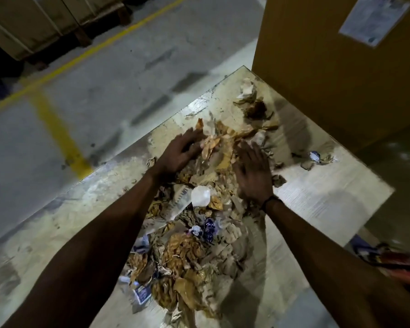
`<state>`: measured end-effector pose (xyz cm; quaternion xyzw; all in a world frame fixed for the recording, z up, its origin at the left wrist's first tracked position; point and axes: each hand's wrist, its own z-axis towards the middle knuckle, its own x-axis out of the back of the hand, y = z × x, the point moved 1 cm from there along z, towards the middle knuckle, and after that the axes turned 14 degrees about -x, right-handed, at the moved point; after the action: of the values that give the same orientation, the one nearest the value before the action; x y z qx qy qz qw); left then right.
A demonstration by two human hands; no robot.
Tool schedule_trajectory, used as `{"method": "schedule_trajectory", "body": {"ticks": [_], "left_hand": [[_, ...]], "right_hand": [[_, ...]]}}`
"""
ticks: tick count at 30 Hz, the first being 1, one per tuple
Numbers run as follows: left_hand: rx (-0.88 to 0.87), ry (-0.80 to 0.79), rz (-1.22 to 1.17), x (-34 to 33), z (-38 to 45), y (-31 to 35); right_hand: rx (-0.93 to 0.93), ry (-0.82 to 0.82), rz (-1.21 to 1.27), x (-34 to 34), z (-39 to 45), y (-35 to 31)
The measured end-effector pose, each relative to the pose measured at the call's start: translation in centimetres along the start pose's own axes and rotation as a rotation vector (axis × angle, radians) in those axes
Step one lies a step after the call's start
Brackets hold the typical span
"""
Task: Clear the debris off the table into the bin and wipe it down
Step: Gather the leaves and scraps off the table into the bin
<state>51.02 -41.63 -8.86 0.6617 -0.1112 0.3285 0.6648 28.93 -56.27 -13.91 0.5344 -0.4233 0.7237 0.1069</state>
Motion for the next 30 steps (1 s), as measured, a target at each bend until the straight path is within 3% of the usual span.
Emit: {"method": "schedule_trajectory", "body": {"ticks": [4, 7, 10, 13, 19, 24, 27, 30], "left_hand": [[-0.055, -0.107, 0.01, -0.1, -3.8, 0.7], [-0.052, 0.0, -0.065, -0.1, -6.0, 1.5], [-0.095, 0.27, 0.116, 0.3, -5.4, 2.6], [-0.127, 0.328, 0.197, 0.3, -1.4, 3.7], [-0.128, 0.179, 0.272, -1.4, 11.3, 4.7], [-0.077, 0.105, 0.263, -4.3, 20.5, 3.7], [-0.045, -0.056, 0.231, -6.6, 23.4, 2.6], [-0.13, -0.141, 0.268, -7.9, 23.0, 1.7]], "right_hand": [[-0.045, -0.19, 0.071, 0.8, -4.3, -3.1], [-0.001, -0.27, 0.17, 2.1, -7.1, -4.0], [-0.062, -0.203, 0.269, 4.4, -7.0, -3.3], [-0.123, -0.058, 0.284, 7.4, -3.9, -1.1], [-0.307, 0.158, 0.204, 10.9, 2.6, 7.2], [-0.418, 0.152, 0.136, 8.2, 5.0, 14.2], [-0.415, 0.184, -0.013, 6.4, 4.5, 15.0], [-0.394, 0.237, -0.053, 6.2, 4.2, 13.8]]}}
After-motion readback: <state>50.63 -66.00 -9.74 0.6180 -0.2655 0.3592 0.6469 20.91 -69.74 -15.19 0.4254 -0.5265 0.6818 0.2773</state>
